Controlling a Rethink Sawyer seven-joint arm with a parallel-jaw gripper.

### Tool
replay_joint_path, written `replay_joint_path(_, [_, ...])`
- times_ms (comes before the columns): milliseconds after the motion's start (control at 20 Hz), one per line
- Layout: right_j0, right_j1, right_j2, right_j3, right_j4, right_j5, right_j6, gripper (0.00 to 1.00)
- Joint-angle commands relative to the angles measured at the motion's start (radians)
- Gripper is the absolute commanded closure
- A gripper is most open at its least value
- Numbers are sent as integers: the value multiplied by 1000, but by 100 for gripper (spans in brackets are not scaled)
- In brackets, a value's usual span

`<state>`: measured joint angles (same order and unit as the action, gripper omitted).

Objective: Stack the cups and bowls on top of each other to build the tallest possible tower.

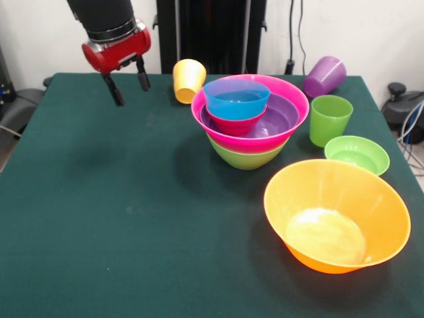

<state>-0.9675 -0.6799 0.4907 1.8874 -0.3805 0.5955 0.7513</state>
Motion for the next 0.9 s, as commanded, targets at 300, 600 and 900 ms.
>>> replay_joint_path(300, [14,39,52,-52,-79,-25,0,0])
replay_joint_path(600, [19,44,46,-53,-87,-37,8,0])
replay_joint_path(900, [21,39,49,-51,-83,-33,10,0])
